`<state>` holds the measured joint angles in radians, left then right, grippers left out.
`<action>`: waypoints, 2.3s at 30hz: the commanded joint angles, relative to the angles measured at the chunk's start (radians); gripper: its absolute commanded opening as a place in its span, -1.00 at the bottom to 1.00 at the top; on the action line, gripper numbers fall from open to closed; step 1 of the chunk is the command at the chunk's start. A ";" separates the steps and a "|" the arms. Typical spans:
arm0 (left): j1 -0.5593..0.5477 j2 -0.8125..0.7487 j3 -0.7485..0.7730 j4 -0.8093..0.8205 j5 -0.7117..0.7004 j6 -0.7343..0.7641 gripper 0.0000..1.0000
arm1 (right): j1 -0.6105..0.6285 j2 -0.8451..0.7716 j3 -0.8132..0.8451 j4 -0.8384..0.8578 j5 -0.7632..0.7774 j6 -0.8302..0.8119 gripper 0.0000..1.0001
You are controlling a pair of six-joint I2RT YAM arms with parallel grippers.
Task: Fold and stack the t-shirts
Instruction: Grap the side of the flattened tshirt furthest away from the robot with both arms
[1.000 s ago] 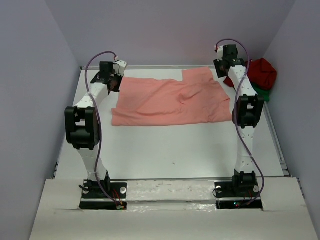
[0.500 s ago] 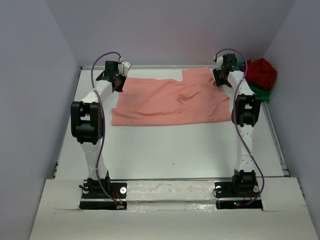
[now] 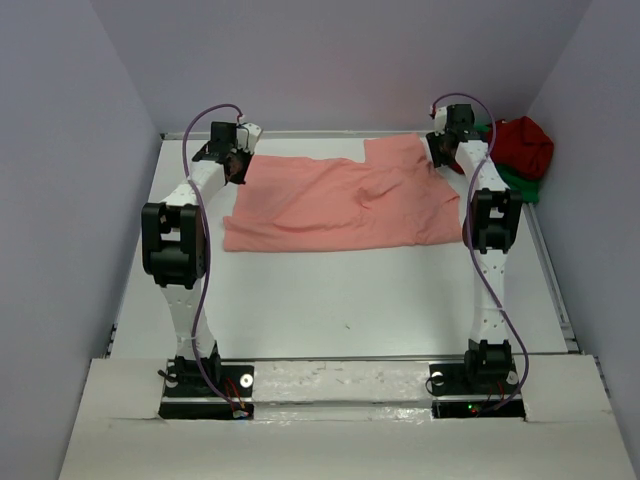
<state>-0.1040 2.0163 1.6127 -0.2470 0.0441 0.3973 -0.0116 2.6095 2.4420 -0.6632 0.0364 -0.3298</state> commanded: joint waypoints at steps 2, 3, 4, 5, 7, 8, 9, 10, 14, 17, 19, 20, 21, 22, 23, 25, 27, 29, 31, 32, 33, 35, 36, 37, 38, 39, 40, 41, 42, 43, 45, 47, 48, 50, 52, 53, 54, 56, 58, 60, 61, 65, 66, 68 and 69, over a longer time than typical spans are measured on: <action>-0.016 -0.027 0.021 -0.006 -0.016 -0.005 -0.56 | 0.007 -0.038 0.040 0.077 0.045 -0.020 -0.04; -0.022 -0.024 0.021 -0.009 -0.021 -0.003 -0.56 | 0.007 -0.049 0.023 0.079 -0.001 -0.012 -0.05; -0.025 -0.024 0.023 -0.009 -0.026 -0.002 -0.56 | 0.007 -0.061 0.015 0.080 -0.022 -0.006 -0.06; -0.028 -0.022 0.023 -0.009 -0.029 0.000 -0.56 | 0.007 -0.077 0.012 0.080 -0.064 -0.002 -0.07; -0.034 -0.022 0.024 -0.009 -0.033 0.003 -0.56 | 0.007 -0.089 0.003 0.082 -0.093 0.011 -0.10; -0.036 -0.021 0.026 -0.011 -0.033 0.005 -0.56 | 0.007 -0.098 0.002 0.079 -0.122 0.014 -0.10; -0.039 -0.021 0.029 -0.012 -0.033 0.005 -0.56 | 0.007 -0.103 -0.001 0.079 -0.136 0.020 -0.10; -0.039 -0.021 0.029 -0.012 -0.033 0.005 -0.56 | 0.007 -0.106 0.000 0.077 -0.151 0.023 -0.11; -0.046 -0.022 0.024 -0.012 -0.067 0.011 -0.56 | 0.018 -0.118 0.009 0.068 -0.190 0.031 -0.12; -0.048 -0.024 0.021 -0.012 -0.070 0.011 -0.56 | 0.029 -0.124 0.017 0.063 -0.193 0.023 -0.12; -0.049 -0.024 0.016 -0.012 -0.072 0.012 -0.57 | 0.029 -0.127 0.017 0.063 -0.197 0.021 -0.10; -0.048 -0.024 0.016 -0.009 -0.073 0.012 -0.57 | 0.029 -0.128 0.020 0.062 -0.201 0.023 -0.10; -0.049 -0.024 0.016 -0.012 -0.075 0.014 -0.57 | 0.029 -0.128 0.023 0.057 -0.217 0.025 -0.09; -0.049 -0.024 0.015 -0.012 -0.076 0.017 -0.57 | 0.038 -0.120 0.023 0.056 -0.220 0.026 -0.09; -0.049 -0.024 0.013 -0.009 -0.079 0.017 -0.57 | 0.038 -0.115 0.025 0.053 -0.224 0.023 -0.09; -0.049 -0.025 0.009 -0.008 -0.081 0.020 -0.57 | 0.038 -0.095 0.025 0.051 -0.216 0.012 -0.09; -0.049 -0.025 0.007 -0.006 -0.085 0.021 -0.57 | 0.038 -0.073 0.040 0.045 -0.213 0.011 -0.09; -0.049 -0.027 0.006 -0.008 -0.089 0.023 -0.57 | 0.047 -0.054 0.058 0.047 -0.208 0.008 -0.09; -0.049 -0.027 0.004 -0.006 -0.090 0.025 -0.57 | 0.047 -0.029 0.072 0.045 -0.199 0.002 -0.09; -0.049 -0.025 0.004 -0.008 -0.090 0.025 -0.57 | 0.047 -0.022 0.086 0.045 -0.193 -0.003 -0.09; -0.051 -0.024 0.003 -0.008 -0.092 0.023 -0.57 | 0.047 -0.006 0.092 0.045 -0.182 -0.005 -0.08; -0.051 -0.022 0.003 -0.009 -0.095 0.025 -0.57 | 0.047 0.004 0.101 0.047 -0.170 -0.017 -0.08; -0.051 -0.022 0.003 -0.011 -0.096 0.025 -0.57 | 0.047 0.012 0.101 0.047 -0.158 -0.021 -0.08; -0.051 -0.022 0.003 -0.011 -0.096 0.026 -0.57 | 0.047 0.015 0.098 0.047 -0.155 -0.023 -0.08; -0.051 -0.022 0.004 -0.012 -0.098 0.026 -0.57 | 0.047 0.017 0.097 0.048 -0.153 -0.023 -0.08; -0.051 -0.022 0.004 -0.012 -0.096 0.025 -0.57 | 0.047 0.018 0.092 0.047 -0.153 -0.022 -0.08; -0.051 -0.022 0.004 -0.014 -0.096 0.028 -0.57 | 0.047 0.024 0.091 0.047 -0.150 -0.021 -0.08; -0.052 -0.022 0.006 -0.014 -0.099 0.028 -0.57 | 0.047 0.026 0.089 0.047 -0.148 -0.020 -0.08; -0.054 -0.024 0.004 -0.014 -0.101 0.028 -0.57 | 0.047 0.030 0.084 0.047 -0.148 -0.020 -0.08; -0.054 -0.022 0.004 -0.014 -0.101 0.028 -0.57 | 0.047 0.030 0.083 0.048 -0.147 -0.020 -0.09; -0.054 -0.022 0.001 -0.014 -0.101 0.029 -0.57 | 0.047 0.031 0.078 0.048 -0.139 -0.020 -0.09; -0.056 -0.021 -0.002 -0.014 -0.102 0.031 -0.57 | 0.047 0.030 0.063 0.048 -0.129 -0.026 -0.09; -0.056 -0.019 -0.002 -0.014 -0.102 0.031 -0.57 | 0.047 0.027 0.057 0.048 -0.122 -0.026 -0.09; -0.056 -0.016 -0.004 -0.014 -0.104 0.031 -0.57 | 0.047 0.018 0.022 0.050 -0.116 -0.029 -0.10; -0.056 -0.014 -0.005 -0.012 -0.104 0.031 -0.57 | 0.047 0.014 -0.001 0.051 -0.115 -0.028 -0.10; -0.057 -0.013 -0.005 -0.012 -0.105 0.031 -0.57 | 0.047 0.014 -0.021 0.053 -0.113 -0.028 -0.10; -0.057 -0.014 -0.004 -0.014 -0.105 0.031 -0.57 | 0.047 0.012 -0.031 0.051 -0.115 -0.026 -0.12; -0.057 -0.014 -0.004 -0.015 -0.107 0.032 -0.57 | 0.047 0.007 -0.049 0.050 -0.118 -0.026 -0.16; -0.057 -0.017 -0.002 -0.015 -0.108 0.032 -0.57 | 0.047 -0.003 -0.064 0.053 -0.127 -0.026 -0.32; -0.057 -0.019 -0.004 -0.014 -0.108 0.032 -0.57 | 0.047 -0.009 -0.075 0.050 -0.122 -0.032 -0.44; -0.057 -0.018 -0.004 -0.015 -0.108 0.034 -0.57 | 0.047 -0.009 -0.081 0.051 -0.119 -0.032 -0.45; -0.059 -0.016 -0.008 -0.015 -0.110 0.032 -0.57 | 0.047 -0.012 -0.095 0.053 -0.104 -0.038 -0.80; -0.059 -0.014 -0.008 -0.014 -0.112 0.034 -0.57 | 0.047 -0.011 -0.095 0.051 -0.096 -0.038 -0.94; -0.059 -0.010 -0.005 -0.012 -0.115 0.037 -0.64 | 0.047 -0.011 -0.098 0.051 -0.093 -0.038 -1.00; -0.059 -0.002 -0.004 -0.008 -0.121 0.038 -0.72 | 0.047 -0.011 -0.098 0.053 -0.090 -0.038 -1.00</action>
<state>-0.1566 2.0163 1.6108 -0.2546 -0.0586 0.4210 0.0280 2.6129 2.3741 -0.5835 -0.0837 -0.3618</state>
